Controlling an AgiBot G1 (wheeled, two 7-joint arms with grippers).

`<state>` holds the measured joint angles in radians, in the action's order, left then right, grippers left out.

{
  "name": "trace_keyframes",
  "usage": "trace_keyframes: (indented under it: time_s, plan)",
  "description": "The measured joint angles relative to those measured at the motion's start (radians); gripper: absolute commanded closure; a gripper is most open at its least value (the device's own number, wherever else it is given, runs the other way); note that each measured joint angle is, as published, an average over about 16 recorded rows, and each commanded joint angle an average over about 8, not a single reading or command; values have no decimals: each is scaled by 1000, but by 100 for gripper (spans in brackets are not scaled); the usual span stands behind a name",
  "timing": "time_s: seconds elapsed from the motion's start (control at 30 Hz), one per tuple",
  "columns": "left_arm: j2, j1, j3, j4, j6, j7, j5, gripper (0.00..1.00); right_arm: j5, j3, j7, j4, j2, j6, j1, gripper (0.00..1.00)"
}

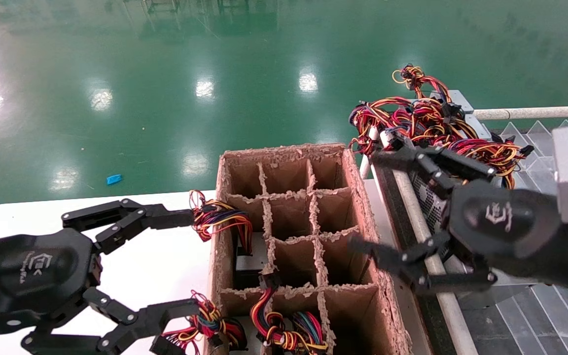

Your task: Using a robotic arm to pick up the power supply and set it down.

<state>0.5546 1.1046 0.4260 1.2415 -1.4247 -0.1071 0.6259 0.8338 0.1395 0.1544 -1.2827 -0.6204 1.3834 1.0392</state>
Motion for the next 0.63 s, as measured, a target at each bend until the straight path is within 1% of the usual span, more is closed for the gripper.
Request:
trace_keyframes:
  time_s: [0.4, 0.63]
  plan:
    - [0, 0, 0, 0, 0, 0, 0, 0, -83, 113, 27, -1, 7, 90, 28, 0]
    - [0, 0, 0, 0, 0, 0, 0, 0, -105, 142, 33, -1, 9, 114, 35, 0]
